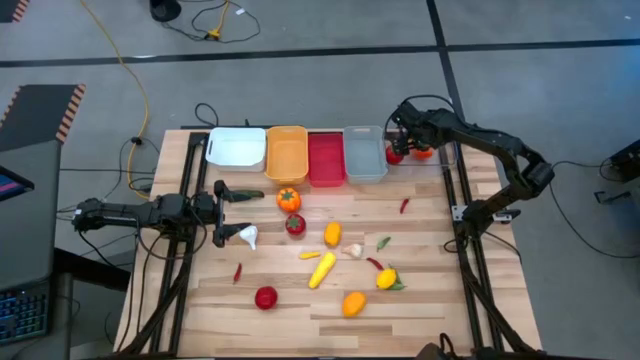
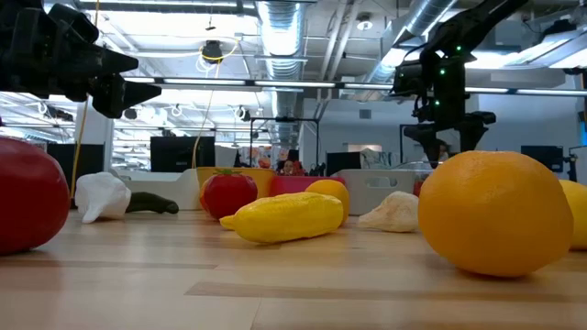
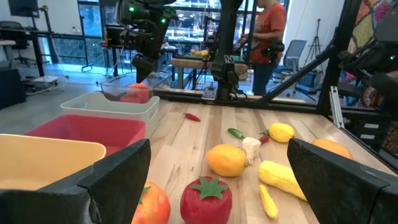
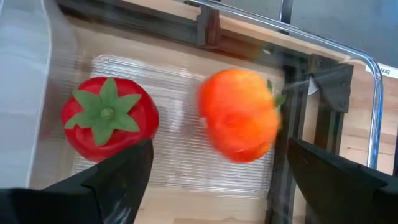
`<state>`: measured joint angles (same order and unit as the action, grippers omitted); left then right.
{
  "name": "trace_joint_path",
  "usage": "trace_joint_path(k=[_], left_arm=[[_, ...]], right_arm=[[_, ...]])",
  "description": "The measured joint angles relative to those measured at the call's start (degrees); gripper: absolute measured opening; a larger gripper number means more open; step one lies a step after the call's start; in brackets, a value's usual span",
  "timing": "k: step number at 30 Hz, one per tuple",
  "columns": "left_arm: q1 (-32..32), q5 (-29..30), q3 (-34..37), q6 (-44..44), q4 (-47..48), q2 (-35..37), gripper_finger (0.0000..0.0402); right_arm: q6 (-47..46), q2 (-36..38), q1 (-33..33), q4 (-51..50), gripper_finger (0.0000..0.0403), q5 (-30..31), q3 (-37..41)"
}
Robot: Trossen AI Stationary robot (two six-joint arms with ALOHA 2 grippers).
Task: Sort produce into baskets
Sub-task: Put the red tomato into the transparent bin
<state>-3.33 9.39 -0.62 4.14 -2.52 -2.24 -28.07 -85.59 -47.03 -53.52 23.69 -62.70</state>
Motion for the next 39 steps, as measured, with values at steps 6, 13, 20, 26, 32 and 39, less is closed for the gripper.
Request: trace_joint_path(k=[6, 13, 20, 26, 32, 39], left_arm=[[-0.02, 0.02, 0.00, 1.51, -5.59, 0.02, 0.0365], [0.00, 1.97, -1.33, 1.51, -7.38, -0.05, 0.0365], [0.00, 2.02, -1.48, 3.02, -20.11, -6.09, 0.0365], [0.00, 4.65, -8.80, 2.05, -18.11, -18.52, 0.0365], [-0.02, 4.95, -21.81, -1.69, -4.82, -35.08, 0.0359], [0.00, 1.49, -34.63, -3.52, 10.27, -53.57, 0.0339]], right_arm=[[-0.75, 0.07, 0.21, 0.01, 0.0389, -1.48, 0.00], [3.08, 0.10, 2.40, -0.06, 0.0388, -1.48, -0.60], [4.62, 3.01, 7.31, 0.29, 0.0388, -1.32, -4.68], [8.05, 9.02, 14.27, 6.01, 0.0388, -1.16, -6.05], [10.35, 12.66, 24.59, 8.87, 0.0388, -1.17, -6.08], [9.89, 12.98, 38.86, 11.46, 0.0388, -0.14, -2.19]])
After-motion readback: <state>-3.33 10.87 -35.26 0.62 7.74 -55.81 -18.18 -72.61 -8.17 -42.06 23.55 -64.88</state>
